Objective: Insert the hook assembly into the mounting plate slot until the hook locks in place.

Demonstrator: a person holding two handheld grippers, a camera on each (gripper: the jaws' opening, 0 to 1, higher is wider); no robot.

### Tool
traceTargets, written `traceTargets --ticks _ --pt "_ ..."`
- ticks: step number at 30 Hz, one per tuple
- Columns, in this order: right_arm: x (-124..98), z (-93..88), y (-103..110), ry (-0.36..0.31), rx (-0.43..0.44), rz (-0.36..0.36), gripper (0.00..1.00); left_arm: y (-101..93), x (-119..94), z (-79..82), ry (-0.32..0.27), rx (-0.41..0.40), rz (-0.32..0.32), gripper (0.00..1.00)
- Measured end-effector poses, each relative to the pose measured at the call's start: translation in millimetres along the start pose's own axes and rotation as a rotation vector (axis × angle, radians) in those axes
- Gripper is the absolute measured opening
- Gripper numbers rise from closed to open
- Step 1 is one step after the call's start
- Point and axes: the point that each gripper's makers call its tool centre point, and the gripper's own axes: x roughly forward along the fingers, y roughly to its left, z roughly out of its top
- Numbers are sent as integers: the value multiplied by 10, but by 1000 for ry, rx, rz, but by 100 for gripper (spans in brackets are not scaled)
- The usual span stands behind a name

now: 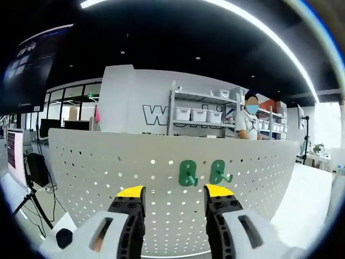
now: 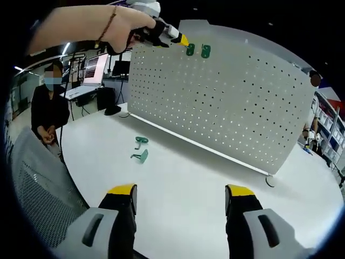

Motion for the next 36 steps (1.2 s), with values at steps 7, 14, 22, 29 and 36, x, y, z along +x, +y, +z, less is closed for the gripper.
traceTargets --ticks 7,14,22,29,36 --pt "0 8 15 -2 6 8 64 318 -296 -228 75 1 -7 56" --pt "6 -5 38 6 5 18 64 535 -626 -519 155 23 -27 57" --pt "14 -28 61 18 -2 27 64 646 -955 -746 210 23 -46 62" --pt "18 -46 81 27 -10 33 64 690 -1220 -955 259 29 -68 62" --pt "24 -62 100 35 -14 40 64 674 -1451 -1216 318 28 -118 62"
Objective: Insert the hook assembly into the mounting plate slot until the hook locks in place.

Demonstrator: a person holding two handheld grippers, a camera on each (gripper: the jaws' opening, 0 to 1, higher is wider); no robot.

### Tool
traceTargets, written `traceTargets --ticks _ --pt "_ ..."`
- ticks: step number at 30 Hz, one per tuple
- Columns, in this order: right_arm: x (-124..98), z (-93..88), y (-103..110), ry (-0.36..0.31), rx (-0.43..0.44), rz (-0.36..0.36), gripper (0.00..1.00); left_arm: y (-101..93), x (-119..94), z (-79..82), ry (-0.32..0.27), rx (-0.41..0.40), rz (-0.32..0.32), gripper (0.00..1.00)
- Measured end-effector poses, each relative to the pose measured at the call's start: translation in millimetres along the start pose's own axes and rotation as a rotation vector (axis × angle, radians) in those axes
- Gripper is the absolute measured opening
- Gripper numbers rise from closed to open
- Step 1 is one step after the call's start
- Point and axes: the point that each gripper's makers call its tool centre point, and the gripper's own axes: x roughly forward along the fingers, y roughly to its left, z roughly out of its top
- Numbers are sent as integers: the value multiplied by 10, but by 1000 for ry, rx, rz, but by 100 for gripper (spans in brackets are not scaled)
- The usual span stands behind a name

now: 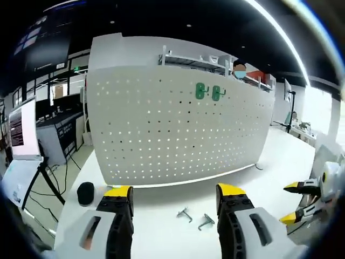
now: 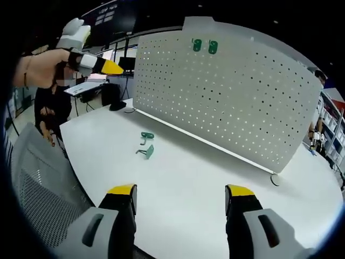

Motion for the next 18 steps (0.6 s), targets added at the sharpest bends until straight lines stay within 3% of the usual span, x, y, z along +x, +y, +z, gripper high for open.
traceTargets --ticks 10,18 --pt "17 -43 26 21 -1 11 63 62 -122 -403 53 -39 -61 60" --pt "36 -82 48 42 1 21 63 81 -83 -585 92 -40 -114 59"
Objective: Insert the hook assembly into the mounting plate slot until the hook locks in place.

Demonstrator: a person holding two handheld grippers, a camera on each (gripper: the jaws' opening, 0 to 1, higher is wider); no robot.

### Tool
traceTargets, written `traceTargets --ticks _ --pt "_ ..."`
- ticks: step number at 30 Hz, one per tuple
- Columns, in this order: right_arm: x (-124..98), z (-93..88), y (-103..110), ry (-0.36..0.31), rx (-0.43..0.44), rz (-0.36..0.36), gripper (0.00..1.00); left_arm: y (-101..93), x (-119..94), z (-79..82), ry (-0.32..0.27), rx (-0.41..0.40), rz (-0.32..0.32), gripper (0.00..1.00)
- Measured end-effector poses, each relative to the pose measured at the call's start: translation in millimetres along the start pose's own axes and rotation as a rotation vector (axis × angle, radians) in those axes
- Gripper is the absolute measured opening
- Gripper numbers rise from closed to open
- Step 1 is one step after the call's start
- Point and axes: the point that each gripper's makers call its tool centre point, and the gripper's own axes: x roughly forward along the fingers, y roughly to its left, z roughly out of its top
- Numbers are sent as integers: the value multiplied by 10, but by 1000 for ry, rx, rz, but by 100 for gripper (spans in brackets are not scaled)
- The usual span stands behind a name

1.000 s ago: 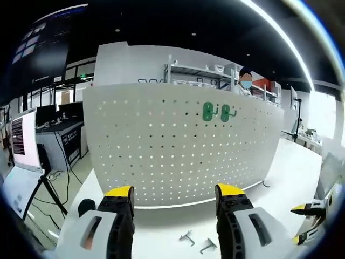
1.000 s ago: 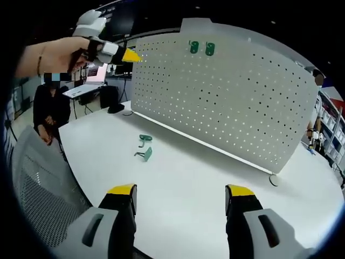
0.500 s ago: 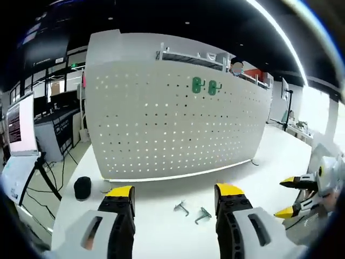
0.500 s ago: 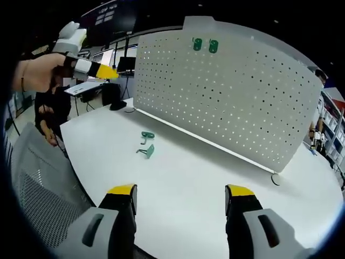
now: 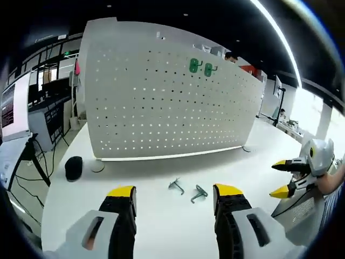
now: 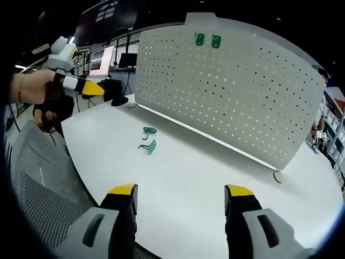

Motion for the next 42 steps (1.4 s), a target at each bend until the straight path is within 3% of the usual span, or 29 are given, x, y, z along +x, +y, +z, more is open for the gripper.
traceTargets --ticks 7,10,13,16,24,31,42 --pt "14 -26 10 12 1 6 63 38 117 -156 33 34 -41 61" --pt "13 -28 -2 12 0 -1 63 7 209 -291 74 10 -93 60" --pt "17 -30 -4 14 3 0 62 1 307 -368 81 68 -121 57" --pt "17 -34 -18 16 3 -6 62 14 418 -398 73 48 -132 58" --pt "12 -47 -40 22 4 -13 61 -41 773 -474 97 88 -183 53" --pt "13 -52 -63 23 9 -20 61 -40 1067 -589 112 130 -206 47" --pt "37 -101 -64 48 16 -14 60 61 1388 -755 128 110 -202 35"
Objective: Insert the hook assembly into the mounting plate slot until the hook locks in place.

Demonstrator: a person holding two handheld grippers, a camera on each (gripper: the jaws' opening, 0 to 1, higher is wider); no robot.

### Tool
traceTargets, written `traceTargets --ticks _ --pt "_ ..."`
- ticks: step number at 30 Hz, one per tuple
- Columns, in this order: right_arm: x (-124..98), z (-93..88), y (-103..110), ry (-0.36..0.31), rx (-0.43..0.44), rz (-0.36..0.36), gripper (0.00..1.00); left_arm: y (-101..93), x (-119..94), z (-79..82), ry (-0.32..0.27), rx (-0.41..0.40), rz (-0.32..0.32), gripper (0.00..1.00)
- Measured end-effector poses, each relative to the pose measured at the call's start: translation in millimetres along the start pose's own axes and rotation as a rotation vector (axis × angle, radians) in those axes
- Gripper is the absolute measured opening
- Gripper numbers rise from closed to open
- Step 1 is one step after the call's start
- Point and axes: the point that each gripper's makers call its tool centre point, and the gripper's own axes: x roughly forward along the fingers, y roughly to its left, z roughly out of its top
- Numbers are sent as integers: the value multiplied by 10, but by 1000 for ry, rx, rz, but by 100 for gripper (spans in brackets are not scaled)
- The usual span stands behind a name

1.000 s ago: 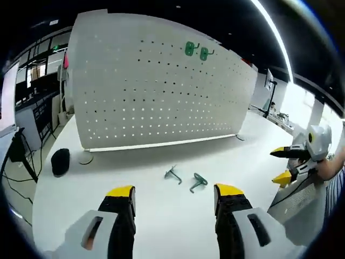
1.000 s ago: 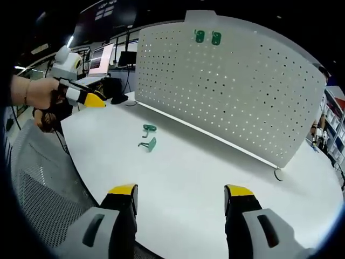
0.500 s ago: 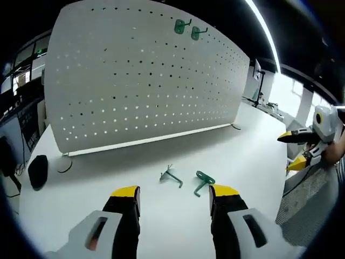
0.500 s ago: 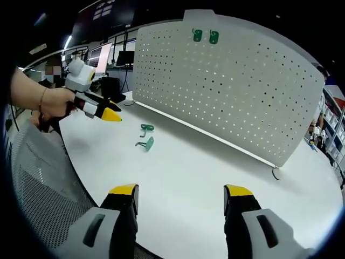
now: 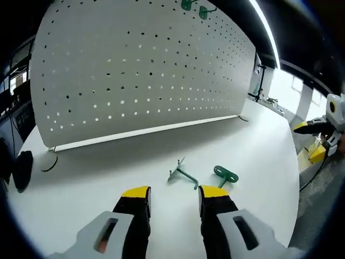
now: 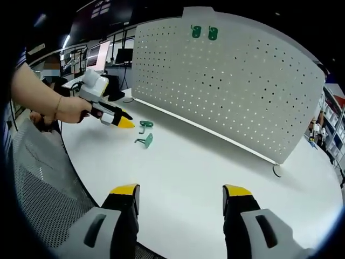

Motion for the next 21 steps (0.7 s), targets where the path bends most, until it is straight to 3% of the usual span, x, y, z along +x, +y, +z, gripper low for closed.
traceTargets --ticks 14,21 --pt "24 -56 5 30 7 6 59 66 264 77 -27 -24 -10 22" --pt "31 -73 4 38 8 7 58 58 337 95 -26 3 -19 16"
